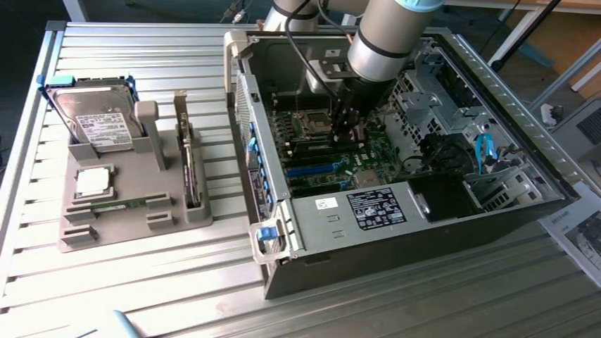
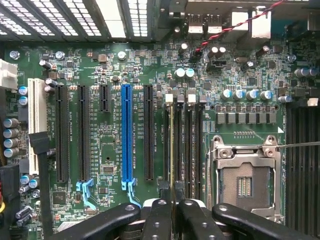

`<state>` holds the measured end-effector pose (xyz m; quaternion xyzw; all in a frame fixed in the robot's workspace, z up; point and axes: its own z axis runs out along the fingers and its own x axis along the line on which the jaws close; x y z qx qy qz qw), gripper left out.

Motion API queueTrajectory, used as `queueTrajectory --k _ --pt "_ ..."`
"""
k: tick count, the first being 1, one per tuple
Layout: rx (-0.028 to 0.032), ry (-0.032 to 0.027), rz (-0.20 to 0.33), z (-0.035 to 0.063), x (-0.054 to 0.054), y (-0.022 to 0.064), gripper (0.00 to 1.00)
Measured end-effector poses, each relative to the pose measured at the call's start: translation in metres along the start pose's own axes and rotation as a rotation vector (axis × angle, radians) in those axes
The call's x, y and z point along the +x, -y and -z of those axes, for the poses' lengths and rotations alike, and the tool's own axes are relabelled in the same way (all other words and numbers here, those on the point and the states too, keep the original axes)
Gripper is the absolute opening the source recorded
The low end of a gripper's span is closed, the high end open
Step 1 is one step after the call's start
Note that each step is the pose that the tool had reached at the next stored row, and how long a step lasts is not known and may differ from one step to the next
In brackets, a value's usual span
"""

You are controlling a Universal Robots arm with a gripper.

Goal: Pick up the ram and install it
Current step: 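Insert the ram into the slot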

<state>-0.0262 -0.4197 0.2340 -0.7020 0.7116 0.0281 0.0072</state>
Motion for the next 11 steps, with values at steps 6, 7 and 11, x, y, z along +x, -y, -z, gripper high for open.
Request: queueTrajectory --k 6,7,11 --pt "0.0 -0.0004 -0.001 -0.0006 0.0001 0.0 0.12" --pt "-0.0001 -0.0005 -0.001 -0.0009 0.0001 0.0 0.12" --pt "-0.0002 -0.0005 0.0 -0.0019 0.0002 0.0 0.12"
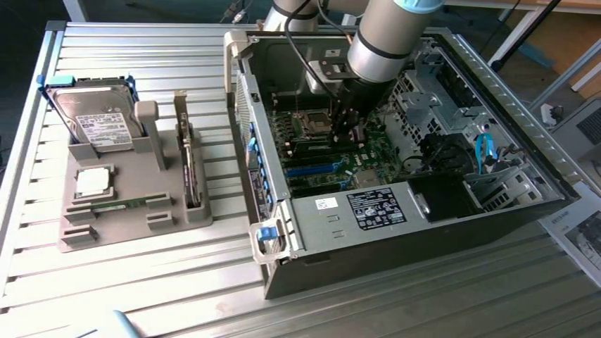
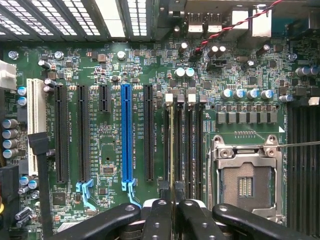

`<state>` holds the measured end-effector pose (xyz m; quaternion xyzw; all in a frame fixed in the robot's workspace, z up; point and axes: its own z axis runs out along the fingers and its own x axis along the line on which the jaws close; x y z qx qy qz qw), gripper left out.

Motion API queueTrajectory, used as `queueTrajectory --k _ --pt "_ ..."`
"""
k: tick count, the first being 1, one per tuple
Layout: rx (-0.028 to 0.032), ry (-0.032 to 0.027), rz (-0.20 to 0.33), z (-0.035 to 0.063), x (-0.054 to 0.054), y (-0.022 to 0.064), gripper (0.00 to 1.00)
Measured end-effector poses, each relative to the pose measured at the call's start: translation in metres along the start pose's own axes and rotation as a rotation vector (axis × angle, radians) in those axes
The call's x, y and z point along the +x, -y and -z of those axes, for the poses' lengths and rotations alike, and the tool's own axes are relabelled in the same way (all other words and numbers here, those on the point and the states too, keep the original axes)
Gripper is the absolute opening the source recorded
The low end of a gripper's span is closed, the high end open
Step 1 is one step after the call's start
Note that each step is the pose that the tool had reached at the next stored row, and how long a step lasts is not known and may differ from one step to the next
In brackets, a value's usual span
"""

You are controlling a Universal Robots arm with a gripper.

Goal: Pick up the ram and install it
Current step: 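Insert the ram into the slot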

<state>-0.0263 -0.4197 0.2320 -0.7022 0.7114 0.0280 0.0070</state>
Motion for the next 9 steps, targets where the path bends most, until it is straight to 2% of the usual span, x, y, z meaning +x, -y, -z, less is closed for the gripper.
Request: queueTrajectory --k 3,9 --pt "0.0001 -0.001 0.0 0.0037 -0.0002 -0.0001 0.12" --pt "-0.0005 -0.0016 0.009 0.0041 -0.0002 0.0 0.12"
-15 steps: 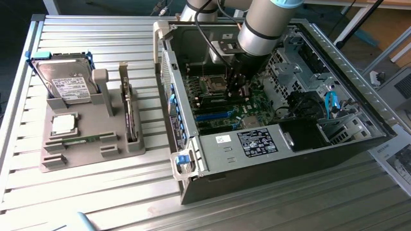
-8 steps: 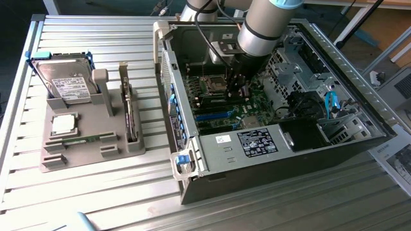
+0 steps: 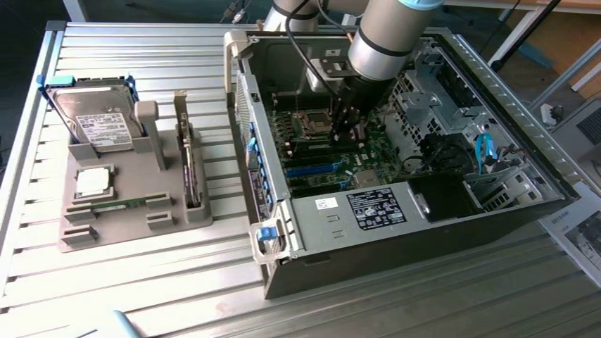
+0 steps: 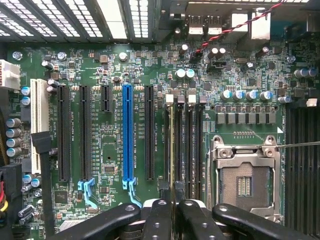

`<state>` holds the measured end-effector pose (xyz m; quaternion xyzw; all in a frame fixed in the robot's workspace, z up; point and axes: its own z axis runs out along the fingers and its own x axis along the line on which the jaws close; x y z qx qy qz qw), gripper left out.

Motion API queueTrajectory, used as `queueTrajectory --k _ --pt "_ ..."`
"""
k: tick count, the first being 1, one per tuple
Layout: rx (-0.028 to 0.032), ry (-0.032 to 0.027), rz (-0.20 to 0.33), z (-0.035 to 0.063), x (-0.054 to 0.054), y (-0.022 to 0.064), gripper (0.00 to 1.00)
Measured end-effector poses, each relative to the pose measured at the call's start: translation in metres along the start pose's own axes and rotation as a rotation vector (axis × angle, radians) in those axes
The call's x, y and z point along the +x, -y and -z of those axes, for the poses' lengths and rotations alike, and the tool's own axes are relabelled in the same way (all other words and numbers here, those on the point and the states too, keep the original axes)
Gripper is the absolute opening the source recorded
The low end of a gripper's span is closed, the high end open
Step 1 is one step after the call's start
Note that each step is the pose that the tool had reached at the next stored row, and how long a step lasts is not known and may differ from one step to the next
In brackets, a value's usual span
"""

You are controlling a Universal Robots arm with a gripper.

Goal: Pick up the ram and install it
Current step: 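Insert the ram into the slot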

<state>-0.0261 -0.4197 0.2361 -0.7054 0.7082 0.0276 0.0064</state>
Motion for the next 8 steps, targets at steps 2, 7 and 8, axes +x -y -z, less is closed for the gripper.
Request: queueTrajectory --k 2,7,8 --pt "-0.0002 0.0 0.0 -0.0001 0.0 0.0013 0.12" --pt "-0.0005 0.0001 0.0 -0.0002 0.0 0.0044 0.12" --pt "-0.0005 0.0 0.0 -0.0002 0.0 0.0045 0.12"
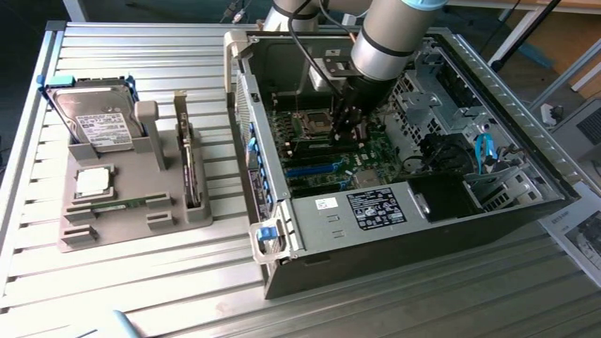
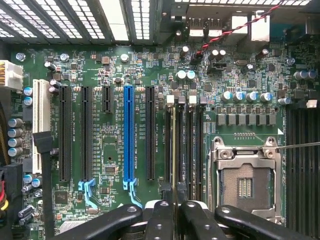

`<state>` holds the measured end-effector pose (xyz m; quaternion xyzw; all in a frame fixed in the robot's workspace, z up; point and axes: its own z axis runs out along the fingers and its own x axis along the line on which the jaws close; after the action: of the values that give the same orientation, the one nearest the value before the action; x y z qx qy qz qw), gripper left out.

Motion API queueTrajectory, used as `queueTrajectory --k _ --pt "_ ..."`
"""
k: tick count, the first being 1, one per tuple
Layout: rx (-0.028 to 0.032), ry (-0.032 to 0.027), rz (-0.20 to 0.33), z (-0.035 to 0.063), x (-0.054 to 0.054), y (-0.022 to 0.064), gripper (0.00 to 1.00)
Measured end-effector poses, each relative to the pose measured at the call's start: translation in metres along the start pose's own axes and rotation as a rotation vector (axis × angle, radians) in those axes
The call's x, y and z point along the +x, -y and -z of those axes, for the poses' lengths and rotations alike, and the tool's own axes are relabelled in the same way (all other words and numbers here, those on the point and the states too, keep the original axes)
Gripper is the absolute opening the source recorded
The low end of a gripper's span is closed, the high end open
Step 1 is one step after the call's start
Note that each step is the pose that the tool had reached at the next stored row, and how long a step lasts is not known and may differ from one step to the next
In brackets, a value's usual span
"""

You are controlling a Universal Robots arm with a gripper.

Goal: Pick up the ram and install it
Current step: 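Insert the ram into the slot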

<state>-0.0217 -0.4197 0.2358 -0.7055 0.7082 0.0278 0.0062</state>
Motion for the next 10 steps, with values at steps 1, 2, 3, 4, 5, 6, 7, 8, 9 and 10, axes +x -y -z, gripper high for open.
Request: queueTrajectory --k 1,2,3,4,5,6,7,8,9,10 --pt "0.0 0.0 0.001 0.0 0.0 0.0 0.12" --pt "-0.0001 -0.0002 0.006 0.0 0.0 0.0 0.12" --pt "-0.0009 -0.0006 0.02 0.0 0.0 0.0 0.12" --pt "-0.0011 -0.0007 0.023 0.0 0.0 0.0 0.12" --pt "-0.0011 -0.0008 0.024 0.0 0.0 0.0 0.12" --pt "-0.0011 -0.0007 0.024 0.0 0.0 0.0 0.12" --pt "-0.0011 -0.0007 0.024 0.0 0.0 0.0 0.12" --pt "-0.0011 -0.0007 0.024 -0.0001 0.0 0.0 0.12" --pt "-0.0012 -0.0007 0.024 -0.0003 0.0 0.0 0.12" --pt "-0.0012 -0.0007 0.024 -0.0008 0.0001 0.0 0.12"
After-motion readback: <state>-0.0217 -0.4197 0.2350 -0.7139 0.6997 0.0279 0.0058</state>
